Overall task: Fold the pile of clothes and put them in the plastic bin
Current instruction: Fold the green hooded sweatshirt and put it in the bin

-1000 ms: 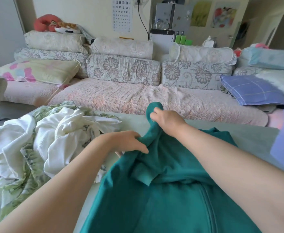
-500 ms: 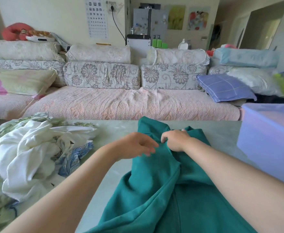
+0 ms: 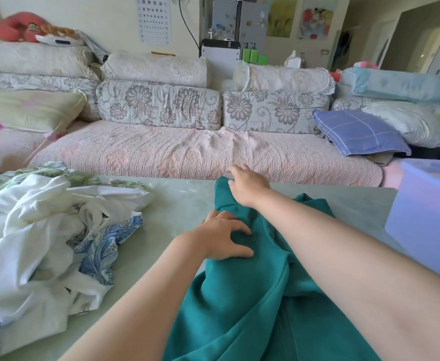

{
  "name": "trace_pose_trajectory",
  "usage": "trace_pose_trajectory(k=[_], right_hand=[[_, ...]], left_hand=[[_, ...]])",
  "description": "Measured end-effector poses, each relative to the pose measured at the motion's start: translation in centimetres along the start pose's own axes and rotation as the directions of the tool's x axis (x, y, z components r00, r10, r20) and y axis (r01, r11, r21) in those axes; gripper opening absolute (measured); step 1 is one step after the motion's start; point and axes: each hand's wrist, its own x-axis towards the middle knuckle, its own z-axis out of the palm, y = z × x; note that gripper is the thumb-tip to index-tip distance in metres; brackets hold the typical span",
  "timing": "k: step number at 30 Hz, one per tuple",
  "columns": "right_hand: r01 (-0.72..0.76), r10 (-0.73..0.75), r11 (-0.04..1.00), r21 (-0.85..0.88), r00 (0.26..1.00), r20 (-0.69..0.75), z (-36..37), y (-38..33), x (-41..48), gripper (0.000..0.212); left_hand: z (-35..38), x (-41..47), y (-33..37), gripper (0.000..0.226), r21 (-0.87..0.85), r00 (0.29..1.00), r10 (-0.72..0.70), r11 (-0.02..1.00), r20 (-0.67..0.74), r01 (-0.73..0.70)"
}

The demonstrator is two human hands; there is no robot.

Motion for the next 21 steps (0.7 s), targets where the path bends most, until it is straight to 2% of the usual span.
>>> trace_pose_trajectory(k=[2, 4, 5, 7, 9, 11, 14, 16, 17, 18, 21], right_hand=[[-0.032, 0.031, 0.999, 0.011, 0.993, 0.112, 0.7, -1.1, 1.8, 0.047], [-0.073, 0.083, 0.996, -0.06, 0.981, 0.178, 1.7, -1.5, 3.3, 0.042], [-0.093, 0.099, 0.994, -0.057, 0.987, 0.124, 2.1, -1.4, 4.0, 0.036], [-0.168, 0.174, 0.982, 0.082, 0.982, -0.069, 2.2, -1.0, 5.3, 0.027], [-0.258, 0.303, 0.943, 0.212, 0.927, -0.221, 1.7, -0.2, 6.6, 0.023], [-0.297, 0.365, 0.915, 0.275, 0.897, -0.248, 1.7, 0.6, 7.1, 0.021], [-0.232, 0.257, 0.94, 0.251, 0.964, -0.074, 3.4, 1.4, 6.2, 0.02], [-0.203, 0.177, 0.953, 0.225, 0.976, 0.129, 4.3, 1.9, 4.7, 0.04], [-0.189, 0.152, 0.96, 0.206, 0.971, 0.186, 4.3, 2.3, 4.0, 0.049], [-0.153, 0.117, 0.969, 0.194, 0.976, 0.182, 4.3, 2.7, 3.3, 0.053], [-0.053, 0.049, 0.994, 0.096, 0.998, 0.038, 4.1, 4.4, 1.2, 0.055]], left_hand=[[0.6, 0.1, -0.3, 0.071, -0.005, 0.999, 0.034, 0.999, -0.04, -0.035], [0.8, 0.2, -0.3, 0.089, 0.011, 0.997, 0.051, 0.999, -0.062, -0.05], [0.9, 0.3, -0.3, 0.097, 0.021, 0.997, 0.051, 0.999, -0.064, -0.05], [1.2, 0.5, -0.6, 0.109, 0.04, 0.999, 0.025, 0.999, -0.027, -0.024], [1.4, 0.7, -0.7, 0.114, 0.052, 0.999, -0.021, 0.998, 0.039, 0.019], [1.5, 0.8, -0.5, 0.112, 0.071, 0.993, -0.059, 0.996, 0.099, 0.052], [1.4, 0.6, -0.2, 0.108, 0.086, 0.978, -0.122, 0.99, 0.169, 0.109], [1.2, 0.5, -0.3, 0.108, 0.072, 0.964, -0.17, 0.985, 0.206, 0.159], [1.2, 0.4, -0.3, 0.109, 0.064, 0.957, -0.191, 0.981, 0.22, 0.181], [1.1, 0.4, -0.3, 0.111, 0.059, 0.951, -0.209, 0.978, 0.229, 0.2], [0.9, 0.4, -0.1, 0.11, 0.061, 0.942, -0.247, 0.969, 0.228, 0.24]])
